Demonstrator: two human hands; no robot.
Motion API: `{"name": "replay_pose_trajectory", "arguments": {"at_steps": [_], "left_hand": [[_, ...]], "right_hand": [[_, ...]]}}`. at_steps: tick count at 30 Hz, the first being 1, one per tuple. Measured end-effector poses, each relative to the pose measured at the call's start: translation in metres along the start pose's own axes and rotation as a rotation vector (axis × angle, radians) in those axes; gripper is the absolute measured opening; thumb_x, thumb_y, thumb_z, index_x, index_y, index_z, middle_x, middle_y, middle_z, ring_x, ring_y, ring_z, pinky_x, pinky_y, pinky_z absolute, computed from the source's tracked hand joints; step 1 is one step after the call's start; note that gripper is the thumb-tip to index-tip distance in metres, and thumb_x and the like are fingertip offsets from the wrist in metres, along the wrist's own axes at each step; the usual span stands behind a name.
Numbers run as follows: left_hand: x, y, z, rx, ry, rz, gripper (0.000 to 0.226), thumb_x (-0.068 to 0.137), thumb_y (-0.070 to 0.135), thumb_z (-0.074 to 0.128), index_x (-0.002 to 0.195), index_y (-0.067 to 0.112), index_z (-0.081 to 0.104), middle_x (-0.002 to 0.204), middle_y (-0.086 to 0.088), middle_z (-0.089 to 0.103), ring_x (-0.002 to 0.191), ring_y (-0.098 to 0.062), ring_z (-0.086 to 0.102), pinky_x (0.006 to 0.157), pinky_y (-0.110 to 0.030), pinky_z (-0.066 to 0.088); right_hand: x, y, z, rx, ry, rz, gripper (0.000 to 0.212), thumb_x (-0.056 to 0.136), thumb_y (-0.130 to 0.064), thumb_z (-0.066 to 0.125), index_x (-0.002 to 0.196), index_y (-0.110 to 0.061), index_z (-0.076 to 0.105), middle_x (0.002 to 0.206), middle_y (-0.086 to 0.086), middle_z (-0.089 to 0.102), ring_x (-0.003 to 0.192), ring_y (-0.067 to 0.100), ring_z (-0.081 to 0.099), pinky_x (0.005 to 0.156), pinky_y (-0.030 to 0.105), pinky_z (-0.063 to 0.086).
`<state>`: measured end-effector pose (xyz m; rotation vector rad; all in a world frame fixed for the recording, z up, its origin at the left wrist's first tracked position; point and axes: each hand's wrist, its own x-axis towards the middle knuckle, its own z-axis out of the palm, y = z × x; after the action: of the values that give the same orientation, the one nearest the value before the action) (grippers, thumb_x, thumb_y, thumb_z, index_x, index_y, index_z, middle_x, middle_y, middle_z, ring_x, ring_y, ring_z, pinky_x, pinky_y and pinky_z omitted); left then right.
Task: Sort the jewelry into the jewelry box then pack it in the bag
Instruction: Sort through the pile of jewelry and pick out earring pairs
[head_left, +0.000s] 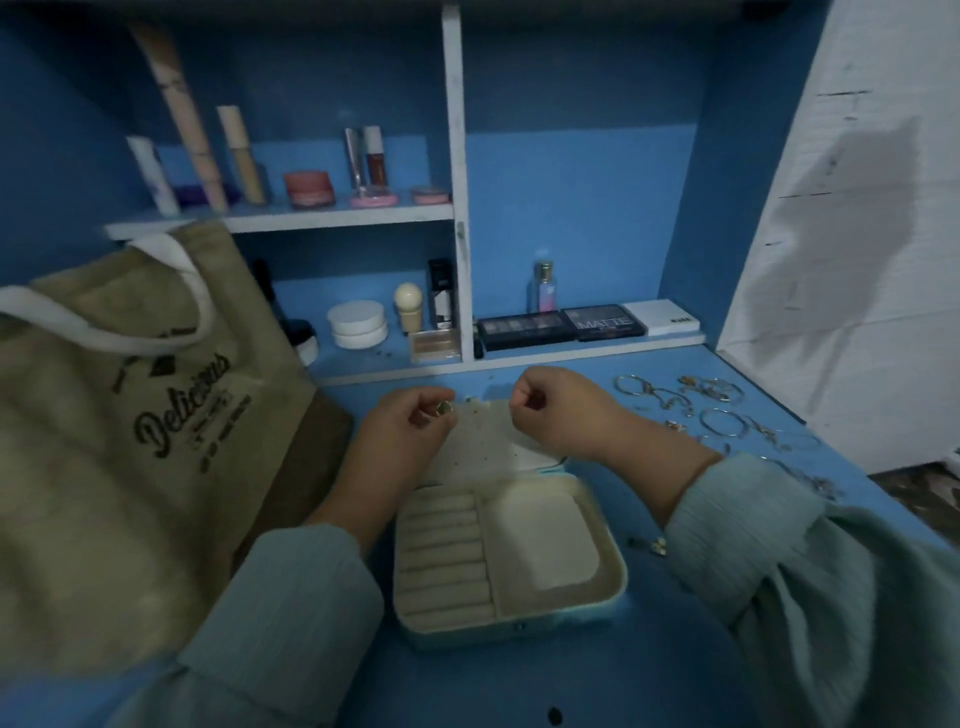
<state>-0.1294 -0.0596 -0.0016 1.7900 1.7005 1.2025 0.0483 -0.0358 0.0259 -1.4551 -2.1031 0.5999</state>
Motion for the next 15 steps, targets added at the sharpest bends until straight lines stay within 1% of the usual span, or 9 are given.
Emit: {"name": "replay_pose_trajectory", "arguments": {"at_steps": [1, 3, 5, 7, 10, 12, 13, 15], "left_hand": [[-0.002, -0.005, -0.001, -0.032, 0.035, 0.001, 0.023, 0.088, 0.016, 0.061, 0.111, 0.019, 0.063, 0.093, 0.007, 0.054, 0.077, 0.004, 0.048, 0.063, 0.001, 0.036], [-0.003, -0.016, -0.001, -0.068, 0.088, -0.007, 0.027, 0.088, 0.014, 0.061, 0.115, 0.015, 0.063, 0.094, 0.008, 0.052, 0.080, 0.005, 0.047, 0.065, 0.005, 0.034], [-0.002, -0.024, -0.002, -0.079, 0.109, -0.021, 0.029, 0.088, 0.014, 0.062, 0.117, 0.014, 0.062, 0.093, 0.010, 0.051, 0.081, 0.007, 0.047, 0.068, 0.006, 0.033], [0.001, -0.027, -0.004, -0.093, 0.116, -0.019, 0.031, 0.087, 0.014, 0.063, 0.118, 0.015, 0.061, 0.094, 0.009, 0.052, 0.081, 0.005, 0.048, 0.069, 0.005, 0.034], [0.003, -0.028, -0.006, -0.132, 0.116, -0.038, 0.032, 0.087, 0.014, 0.063, 0.119, 0.016, 0.059, 0.096, 0.008, 0.054, 0.084, 0.001, 0.048, 0.071, 0.002, 0.036], [0.003, -0.028, -0.005, -0.112, 0.113, -0.034, 0.031, 0.087, 0.015, 0.064, 0.117, 0.016, 0.061, 0.095, 0.010, 0.054, 0.090, -0.002, 0.048, 0.072, 0.002, 0.036], [0.002, -0.027, -0.005, -0.096, 0.106, -0.023, 0.029, 0.086, 0.015, 0.064, 0.115, 0.016, 0.062, 0.094, 0.011, 0.054, 0.091, -0.002, 0.048, 0.072, 0.003, 0.034], [0.002, -0.023, -0.005, -0.077, 0.088, 0.000, 0.025, 0.086, 0.016, 0.065, 0.111, 0.018, 0.064, 0.092, 0.013, 0.055, 0.087, 0.000, 0.048, 0.072, 0.004, 0.034]], "right_hand": [[0.007, -0.001, 0.005, 0.007, -0.003, 0.001, 0.007, 0.085, -0.011, 0.053, 0.080, -0.012, 0.057, 0.077, -0.005, 0.054, 0.072, 0.011, 0.049, 0.059, 0.019, 0.038], [0.019, -0.002, 0.016, -0.002, -0.012, 0.004, 0.011, 0.087, -0.012, 0.049, 0.080, -0.010, 0.057, 0.086, 0.001, 0.057, 0.077, 0.015, 0.050, 0.062, 0.023, 0.038], [0.028, -0.003, 0.026, -0.015, -0.025, 0.005, 0.015, 0.090, -0.015, 0.045, 0.081, -0.011, 0.056, 0.093, 0.002, 0.058, 0.082, 0.016, 0.052, 0.066, 0.024, 0.038], [0.034, -0.005, 0.033, -0.041, -0.045, -0.006, 0.014, 0.092, -0.016, 0.044, 0.084, -0.013, 0.055, 0.098, 0.001, 0.058, 0.086, 0.015, 0.051, 0.070, 0.023, 0.036], [0.040, -0.007, 0.039, -0.074, -0.083, -0.029, 0.012, 0.093, -0.014, 0.044, 0.089, -0.013, 0.056, 0.098, 0.001, 0.056, 0.089, 0.015, 0.050, 0.072, 0.023, 0.036], [0.043, -0.007, 0.040, -0.073, -0.078, -0.020, 0.012, 0.093, -0.013, 0.044, 0.090, -0.012, 0.056, 0.096, 0.001, 0.056, 0.089, 0.016, 0.051, 0.073, 0.023, 0.037], [0.044, -0.007, 0.040, -0.065, -0.071, -0.015, 0.012, 0.093, -0.013, 0.044, 0.089, -0.013, 0.056, 0.094, 0.001, 0.056, 0.087, 0.016, 0.051, 0.072, 0.023, 0.037], [0.045, -0.008, 0.038, -0.061, -0.055, -0.016, 0.012, 0.092, -0.011, 0.045, 0.085, -0.014, 0.054, 0.089, -0.001, 0.054, 0.083, 0.016, 0.050, 0.066, 0.023, 0.036]]}}
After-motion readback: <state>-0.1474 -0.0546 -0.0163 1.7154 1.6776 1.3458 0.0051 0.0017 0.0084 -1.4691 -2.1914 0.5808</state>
